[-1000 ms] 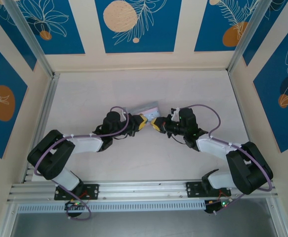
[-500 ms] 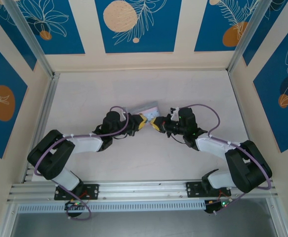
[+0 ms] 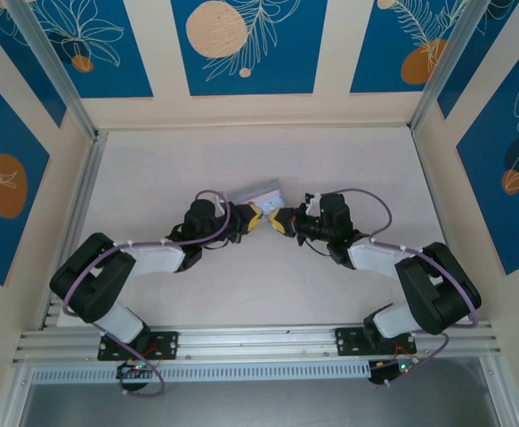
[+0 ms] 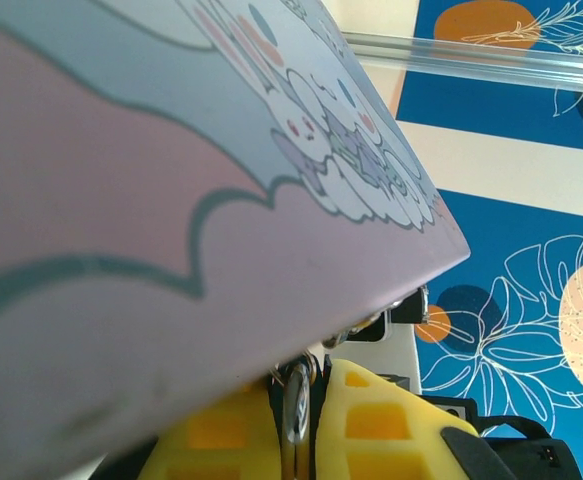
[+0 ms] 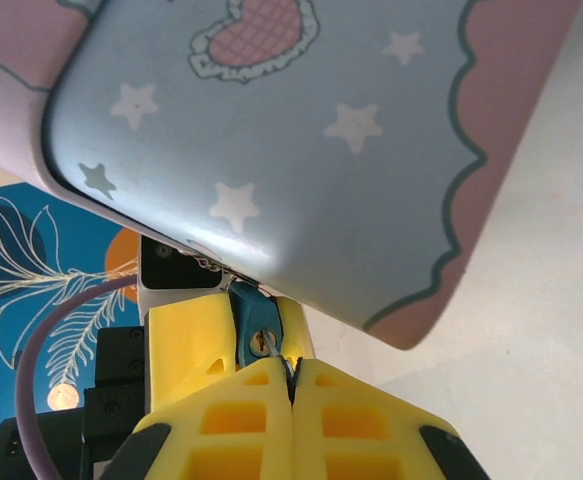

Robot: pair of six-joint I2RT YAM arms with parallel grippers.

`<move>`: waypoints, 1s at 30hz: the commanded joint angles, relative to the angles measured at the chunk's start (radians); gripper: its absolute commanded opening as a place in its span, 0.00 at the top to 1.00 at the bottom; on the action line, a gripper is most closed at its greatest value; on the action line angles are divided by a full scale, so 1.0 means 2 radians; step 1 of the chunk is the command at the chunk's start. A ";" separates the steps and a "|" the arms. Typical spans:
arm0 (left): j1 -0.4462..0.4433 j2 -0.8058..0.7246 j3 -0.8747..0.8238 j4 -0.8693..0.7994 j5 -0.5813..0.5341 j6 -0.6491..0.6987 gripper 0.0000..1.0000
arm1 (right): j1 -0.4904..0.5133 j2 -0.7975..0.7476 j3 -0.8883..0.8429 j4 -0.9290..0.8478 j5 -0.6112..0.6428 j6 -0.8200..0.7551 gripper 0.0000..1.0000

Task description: Unlock the padlock with the key

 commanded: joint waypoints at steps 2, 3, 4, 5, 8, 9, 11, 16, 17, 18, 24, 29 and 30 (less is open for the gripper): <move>-0.009 0.007 0.018 0.039 0.044 0.006 1.00 | -0.008 0.023 0.001 0.049 -0.014 0.032 1.00; -0.009 0.006 0.018 0.040 0.044 0.007 1.00 | -0.011 0.032 -0.001 0.060 -0.018 0.044 1.00; -0.009 0.007 0.018 0.041 0.045 0.006 1.00 | -0.013 0.040 -0.003 0.077 -0.023 0.053 1.00; -0.009 0.006 0.018 0.041 0.045 0.007 1.00 | -0.014 0.052 -0.004 0.095 -0.028 0.066 1.00; -0.008 0.003 0.019 0.038 0.045 0.007 1.00 | -0.015 0.075 -0.009 0.140 -0.034 0.091 1.00; -0.008 0.001 0.018 0.035 0.044 0.007 1.00 | -0.014 0.078 -0.008 0.144 -0.035 0.093 1.00; -0.008 -0.002 0.018 0.032 0.041 0.006 1.00 | -0.013 0.077 -0.005 0.138 -0.034 0.090 1.00; -0.009 -0.005 0.019 0.031 0.039 0.002 1.00 | -0.009 0.073 0.003 0.113 -0.036 0.070 1.00; -0.010 -0.006 0.018 0.033 0.038 -0.001 1.00 | -0.008 0.072 0.005 0.109 -0.036 0.062 1.00; -0.010 -0.007 0.019 0.034 0.036 -0.004 1.00 | -0.008 0.071 0.007 0.102 -0.036 0.054 1.00; -0.012 -0.022 0.027 0.010 0.024 -0.017 1.00 | -0.009 0.062 0.015 0.066 -0.040 -0.011 1.00; -0.014 -0.033 0.033 -0.019 0.010 -0.021 1.00 | -0.012 0.063 0.020 0.058 -0.045 -0.025 1.00; -0.014 -0.034 0.034 -0.024 0.008 -0.020 1.00 | -0.013 0.064 0.021 0.062 -0.046 -0.020 1.00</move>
